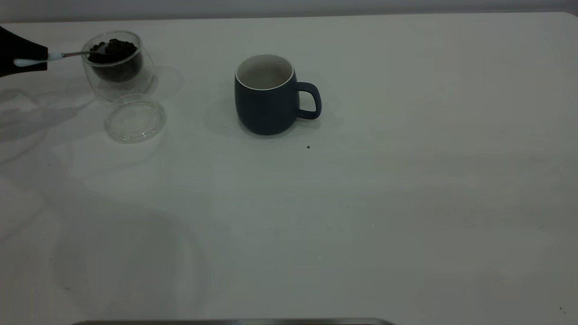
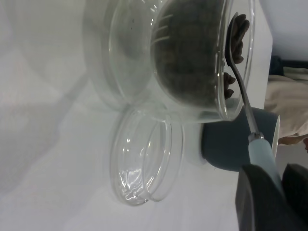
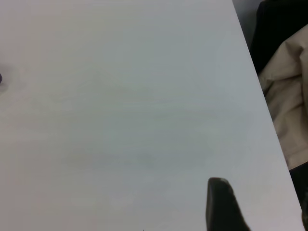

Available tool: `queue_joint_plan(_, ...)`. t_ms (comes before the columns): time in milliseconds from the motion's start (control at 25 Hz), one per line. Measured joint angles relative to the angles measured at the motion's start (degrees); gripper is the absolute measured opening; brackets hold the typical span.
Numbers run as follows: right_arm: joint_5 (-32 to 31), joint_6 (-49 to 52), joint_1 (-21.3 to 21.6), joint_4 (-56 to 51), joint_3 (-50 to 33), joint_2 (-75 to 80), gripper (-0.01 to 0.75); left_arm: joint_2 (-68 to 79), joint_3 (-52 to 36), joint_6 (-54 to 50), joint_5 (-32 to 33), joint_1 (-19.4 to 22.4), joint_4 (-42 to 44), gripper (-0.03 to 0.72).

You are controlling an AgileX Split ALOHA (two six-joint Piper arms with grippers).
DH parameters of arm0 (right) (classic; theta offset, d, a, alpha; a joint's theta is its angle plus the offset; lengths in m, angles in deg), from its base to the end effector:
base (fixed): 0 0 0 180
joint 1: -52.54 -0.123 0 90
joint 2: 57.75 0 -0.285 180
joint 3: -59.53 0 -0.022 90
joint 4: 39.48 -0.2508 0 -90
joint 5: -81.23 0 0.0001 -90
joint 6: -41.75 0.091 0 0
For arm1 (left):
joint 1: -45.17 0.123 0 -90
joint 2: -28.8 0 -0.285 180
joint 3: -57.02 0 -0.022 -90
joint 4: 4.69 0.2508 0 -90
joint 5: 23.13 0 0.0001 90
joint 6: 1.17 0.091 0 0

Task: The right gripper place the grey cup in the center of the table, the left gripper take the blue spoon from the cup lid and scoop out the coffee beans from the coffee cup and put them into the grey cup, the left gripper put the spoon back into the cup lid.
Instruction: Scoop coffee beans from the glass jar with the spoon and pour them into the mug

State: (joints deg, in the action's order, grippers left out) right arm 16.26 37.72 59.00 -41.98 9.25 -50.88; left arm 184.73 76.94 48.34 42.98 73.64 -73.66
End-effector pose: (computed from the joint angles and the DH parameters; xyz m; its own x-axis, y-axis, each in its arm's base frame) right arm -0.0068 0.0044 0.2632 -0.5314 0.0080 -0.8471 0.0517 0.9984 -0.0229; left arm 0.4364 0.1482 0.0269 -0.8842 -0.4482 -0.1314 -0.1370 0.5178 -0.8445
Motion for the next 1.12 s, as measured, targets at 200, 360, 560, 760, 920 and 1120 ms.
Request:
queue_joint_plan(200,0.0,0.0,0.0,0.0,0.0,0.0,0.364,0.0,0.0,0.06,0.05,0.0,-0.06,0.128)
queue_joint_plan(360,0.0,0.0,0.0,0.0,0.0,0.0,0.364,0.0,0.0,-1.17,0.05,0.0,-0.06,0.128)
queue_joint_plan(560,0.0,0.0,0.0,0.0,0.0,0.0,0.364,0.0,0.0,-2.32,0.05,-0.21,-0.06,0.128)
queue_joint_plan(760,0.0,0.0,0.0,0.0,0.0,0.0,0.364,0.0,0.0,-2.6,0.05,-1.03,0.0,0.128)
queue_joint_plan(920,0.0,0.0,0.0,0.0,0.0,0.0,0.364,0.0,0.0,-2.6,0.05,-1.59,0.0,0.128)
queue_joint_plan(1120,0.0,0.0,0.0,0.0,0.0,0.0,0.364,-0.25,0.0,-3.19,0.05,-1.63,0.0,0.128)
